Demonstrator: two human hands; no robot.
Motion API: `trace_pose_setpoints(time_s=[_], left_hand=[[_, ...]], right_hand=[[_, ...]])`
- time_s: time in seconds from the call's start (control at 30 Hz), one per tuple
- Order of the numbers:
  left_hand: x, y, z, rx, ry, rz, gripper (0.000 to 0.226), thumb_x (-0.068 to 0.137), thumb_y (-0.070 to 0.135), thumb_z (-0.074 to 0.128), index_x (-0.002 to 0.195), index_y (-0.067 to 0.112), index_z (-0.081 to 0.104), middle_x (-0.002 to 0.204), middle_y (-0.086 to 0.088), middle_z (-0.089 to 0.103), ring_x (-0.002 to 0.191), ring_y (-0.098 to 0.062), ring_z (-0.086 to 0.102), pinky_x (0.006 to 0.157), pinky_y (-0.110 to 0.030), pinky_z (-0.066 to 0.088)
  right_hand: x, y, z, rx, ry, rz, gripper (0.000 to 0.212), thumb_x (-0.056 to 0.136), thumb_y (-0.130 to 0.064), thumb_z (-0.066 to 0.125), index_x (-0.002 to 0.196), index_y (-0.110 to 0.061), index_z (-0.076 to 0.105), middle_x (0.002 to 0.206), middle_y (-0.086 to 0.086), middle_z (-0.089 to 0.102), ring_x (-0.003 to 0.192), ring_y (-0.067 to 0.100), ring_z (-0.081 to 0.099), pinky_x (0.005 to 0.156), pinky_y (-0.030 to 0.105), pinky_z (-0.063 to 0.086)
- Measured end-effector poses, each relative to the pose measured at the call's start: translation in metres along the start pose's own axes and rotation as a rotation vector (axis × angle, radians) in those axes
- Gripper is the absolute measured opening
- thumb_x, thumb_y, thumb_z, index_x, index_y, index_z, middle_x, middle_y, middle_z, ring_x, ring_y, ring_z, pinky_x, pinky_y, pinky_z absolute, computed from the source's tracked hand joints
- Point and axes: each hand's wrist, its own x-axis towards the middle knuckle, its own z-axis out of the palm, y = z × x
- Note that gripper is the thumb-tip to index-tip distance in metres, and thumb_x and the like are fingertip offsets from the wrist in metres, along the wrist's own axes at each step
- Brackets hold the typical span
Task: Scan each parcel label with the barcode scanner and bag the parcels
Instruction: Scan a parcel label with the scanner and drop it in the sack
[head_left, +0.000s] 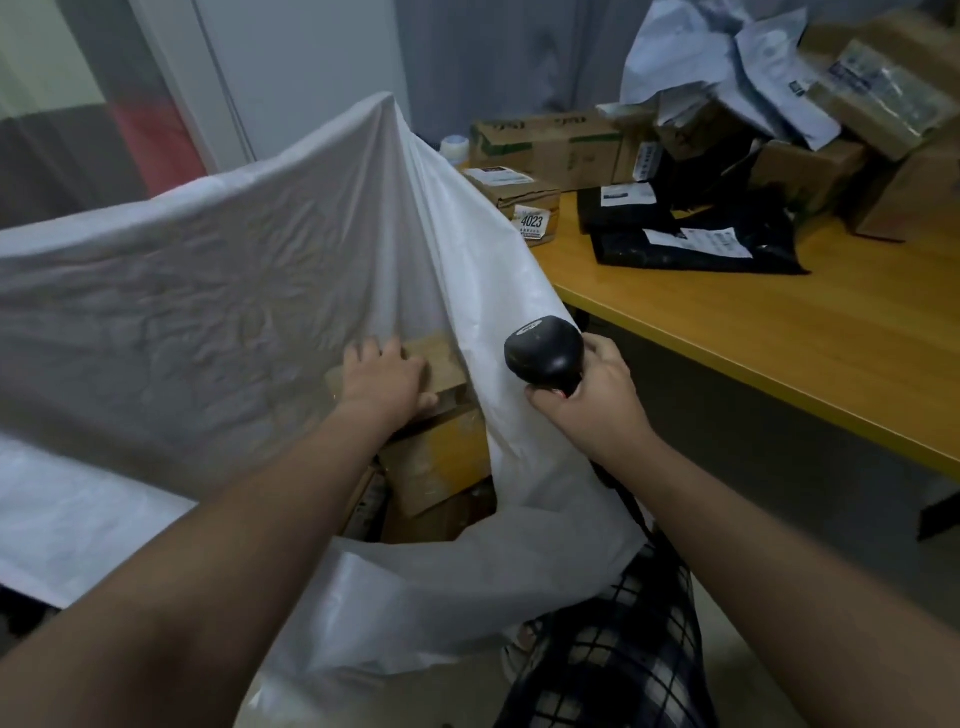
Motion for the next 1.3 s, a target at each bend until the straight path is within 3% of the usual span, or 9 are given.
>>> trace_pose_setpoints(time_s=[0.27, 0.43, 0.57, 0.7, 0.77, 0.9, 1.07, 1.2, 1.3], left_hand=[[-0.003, 0.040, -0.055, -0.266, 0.410, 0.168, 0.047, 0.098, 0.044, 0.044, 0.140, 0.023, 0.044, 0.151, -0.008, 0.033, 0.138, -0.027, 0.028, 0.112, -0.042, 0.022], [0.020, 0.066, -0.091, -0.333, 0.520, 0.252, 0.047, 0.097, 0.042, 0.046, 0.139, 0.021, 0.046, 0.149, -0.007, 0.035, 0.139, -0.025, 0.028, 0.111, -0.040, 0.024], [0.069, 0.074, -0.121, -0.328, 0.578, 0.306, 0.045, 0.094, 0.036, 0.053, 0.133, 0.013, 0.051, 0.135, -0.013, 0.047, 0.126, -0.031, 0.041, 0.101, -0.041, 0.034], [0.132, 0.074, -0.142, -0.249, 0.515, 0.229, 0.046, 0.095, 0.039, 0.050, 0.132, 0.012, 0.048, 0.134, -0.016, 0.045, 0.122, -0.034, 0.043, 0.097, -0.044, 0.042], [0.158, 0.075, -0.147, -0.201, 0.376, 0.120, 0.056, 0.094, 0.052, 0.045, 0.139, 0.019, 0.041, 0.142, -0.019, 0.037, 0.129, -0.039, 0.036, 0.103, -0.051, 0.038], [0.182, 0.085, -0.140, -0.285, 0.051, 0.010, 0.077, 0.087, 0.072, 0.039, 0.151, 0.035, 0.019, 0.160, -0.011, 0.012, 0.144, -0.043, 0.008, 0.113, -0.059, 0.022], [0.154, 0.107, -0.124, -0.341, 0.254, 0.086, 0.071, 0.082, 0.075, 0.043, 0.136, 0.028, 0.041, 0.140, -0.008, 0.042, 0.132, -0.035, 0.033, 0.097, -0.052, 0.044], [0.126, 0.127, -0.124, -0.281, 0.369, 0.088, 0.062, 0.083, 0.067, 0.052, 0.128, 0.025, 0.044, 0.134, -0.009, 0.038, 0.124, -0.032, 0.036, 0.089, -0.048, 0.046], [0.117, 0.134, -0.129, -0.327, 0.342, 0.058, 0.056, 0.082, 0.057, 0.061, 0.125, 0.024, 0.045, 0.132, -0.009, 0.037, 0.124, -0.032, 0.034, 0.092, -0.050, 0.042]], right_hand=[[0.007, -0.006, -0.027, 0.170, 0.150, -0.033, 0.047, 0.081, -0.024, 0.075, 0.123, -0.011, 0.058, 0.133, 0.001, 0.045, 0.122, 0.017, 0.047, 0.093, 0.024, 0.036], [0.024, -0.016, -0.049, 0.226, 0.190, -0.103, 0.040, 0.081, -0.030, 0.076, 0.114, -0.026, 0.055, 0.123, -0.005, 0.046, 0.111, 0.007, 0.046, 0.090, 0.022, 0.036], [0.059, -0.019, -0.071, 0.251, 0.259, -0.090, 0.034, 0.080, -0.027, 0.077, 0.109, -0.023, 0.060, 0.117, -0.002, 0.050, 0.110, 0.011, 0.049, 0.090, 0.021, 0.035], [0.100, -0.014, -0.091, 0.269, 0.278, 0.000, 0.035, 0.079, -0.030, 0.077, 0.108, -0.019, 0.062, 0.114, 0.001, 0.059, 0.108, 0.016, 0.054, 0.089, 0.029, 0.041], [0.114, -0.012, -0.101, 0.334, 0.264, 0.056, 0.027, 0.080, -0.032, 0.076, 0.102, -0.021, 0.063, 0.111, 0.002, 0.063, 0.108, 0.018, 0.056, 0.093, 0.035, 0.044], [0.126, -0.004, -0.110, 0.421, 0.238, 0.084, 0.020, 0.083, -0.029, 0.074, 0.094, -0.031, 0.059, 0.103, -0.006, 0.064, 0.104, 0.015, 0.056, 0.091, 0.031, 0.042], [0.118, 0.016, -0.109, 0.444, 0.270, 0.115, 0.023, 0.082, -0.030, 0.075, 0.100, -0.027, 0.060, 0.108, -0.005, 0.063, 0.105, 0.014, 0.055, 0.087, 0.028, 0.040], [0.101, 0.024, -0.111, 0.455, 0.288, 0.109, 0.018, 0.082, -0.030, 0.075, 0.090, -0.030, 0.059, 0.104, -0.003, 0.065, 0.102, 0.014, 0.057, 0.087, 0.030, 0.042], [0.084, 0.026, -0.115, 0.482, 0.295, 0.095, 0.018, 0.083, -0.028, 0.074, 0.080, -0.032, 0.057, 0.090, -0.009, 0.063, 0.093, 0.011, 0.057, 0.079, 0.027, 0.041]])
